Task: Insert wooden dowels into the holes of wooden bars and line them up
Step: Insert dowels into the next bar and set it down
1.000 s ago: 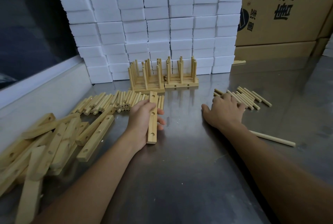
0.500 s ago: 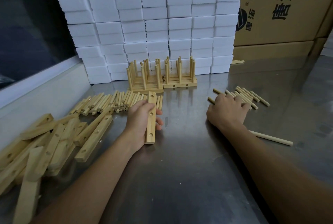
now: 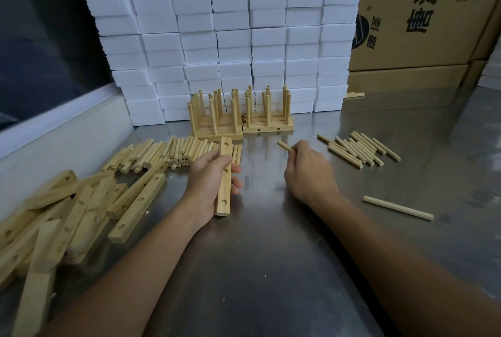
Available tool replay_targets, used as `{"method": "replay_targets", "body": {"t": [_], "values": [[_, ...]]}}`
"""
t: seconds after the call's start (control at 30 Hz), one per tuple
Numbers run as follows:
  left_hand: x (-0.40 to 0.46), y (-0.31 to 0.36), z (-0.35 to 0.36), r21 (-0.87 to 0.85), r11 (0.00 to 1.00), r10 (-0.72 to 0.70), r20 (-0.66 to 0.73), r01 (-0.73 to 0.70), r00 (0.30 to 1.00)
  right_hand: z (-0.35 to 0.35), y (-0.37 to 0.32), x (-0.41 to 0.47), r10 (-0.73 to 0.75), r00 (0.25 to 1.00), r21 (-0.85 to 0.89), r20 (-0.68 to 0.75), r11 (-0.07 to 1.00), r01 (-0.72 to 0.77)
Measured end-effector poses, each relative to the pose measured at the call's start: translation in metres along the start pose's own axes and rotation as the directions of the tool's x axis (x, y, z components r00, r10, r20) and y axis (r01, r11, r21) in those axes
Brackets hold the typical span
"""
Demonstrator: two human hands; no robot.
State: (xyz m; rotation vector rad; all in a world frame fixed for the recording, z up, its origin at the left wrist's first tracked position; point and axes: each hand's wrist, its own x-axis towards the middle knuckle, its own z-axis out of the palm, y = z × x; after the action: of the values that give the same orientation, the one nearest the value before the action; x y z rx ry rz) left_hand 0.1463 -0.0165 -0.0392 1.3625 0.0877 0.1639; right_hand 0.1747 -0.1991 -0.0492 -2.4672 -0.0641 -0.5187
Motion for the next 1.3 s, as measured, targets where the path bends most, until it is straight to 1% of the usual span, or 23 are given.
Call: {"method": "replay_targets", "body": {"t": [0.13, 0.3, 0.4, 0.47, 0.53, 0.63, 0.77, 0.87, 1.03, 1.1, 1.23, 1.3], "values": [[0.001, -0.001, 0.000, -0.003, 1.000, 0.008, 0.009, -0.008, 1.000, -0.003, 0.002, -0.001, 0.024, 1.000, 0.119, -0.010, 0.993, -0.023], [0.001, -0.003, 0.000, 0.024, 0.999, 0.024, 0.015, -0.025, 1.000, -0.001, 0.006, 0.001, 0.024, 1.000, 0.115, -0.012, 0.993, -0.022], [0.001, -0.003, 0.001, 0.059, 0.997, 0.046, 0.020, -0.047, 0.999, -0.001, 0.007, 0.001, 0.004, 0.999, 0.128, -0.036, 0.992, 0.001], [-0.001, -0.004, 0.003, 0.135, 0.986, 0.089, 0.040, -0.093, 0.995, -0.001, 0.006, 0.000, -0.033, 0.998, 0.156, -0.058, 0.987, 0.041], [-0.003, -0.004, 0.005, 0.211, 0.965, 0.139, 0.082, -0.154, 0.987, 0.000, 0.002, -0.003, -0.075, 0.991, 0.187, -0.113, 0.978, 0.095], [-0.008, -0.005, 0.008, 0.305, 0.921, 0.203, 0.151, -0.241, 0.967, 0.001, -0.009, -0.009, -0.168, 0.965, 0.259, -0.202, 0.941, 0.218], [-0.012, -0.003, 0.008, 0.321, 0.898, 0.247, 0.199, -0.301, 0.948, 0.003, -0.024, -0.018, -0.314, 0.919, 0.301, -0.240, 0.876, 0.378], [-0.013, -0.003, 0.009, 0.322, 0.889, 0.262, 0.223, -0.325, 0.939, 0.001, -0.027, -0.020, -0.374, 0.893, 0.283, -0.251, 0.853, 0.437], [-0.012, -0.004, 0.009, 0.326, 0.888, 0.265, 0.216, -0.325, 0.940, 0.000, -0.026, -0.019, -0.413, 0.875, 0.245, -0.254, 0.847, 0.471], [-0.012, -0.004, 0.008, 0.323, 0.890, 0.263, 0.214, -0.322, 0.941, 0.001, -0.026, -0.019, -0.398, 0.882, 0.260, -0.251, 0.850, 0.458], [-0.009, -0.006, 0.006, 0.331, 0.896, 0.244, 0.191, -0.296, 0.951, 0.004, -0.025, -0.021, -0.325, 0.923, 0.331, -0.205, 0.865, 0.378], [-0.009, -0.007, 0.006, 0.336, 0.896, 0.243, 0.179, -0.291, 0.953, 0.002, -0.024, -0.021, -0.336, 0.920, 0.300, -0.200, 0.873, 0.384]]}}
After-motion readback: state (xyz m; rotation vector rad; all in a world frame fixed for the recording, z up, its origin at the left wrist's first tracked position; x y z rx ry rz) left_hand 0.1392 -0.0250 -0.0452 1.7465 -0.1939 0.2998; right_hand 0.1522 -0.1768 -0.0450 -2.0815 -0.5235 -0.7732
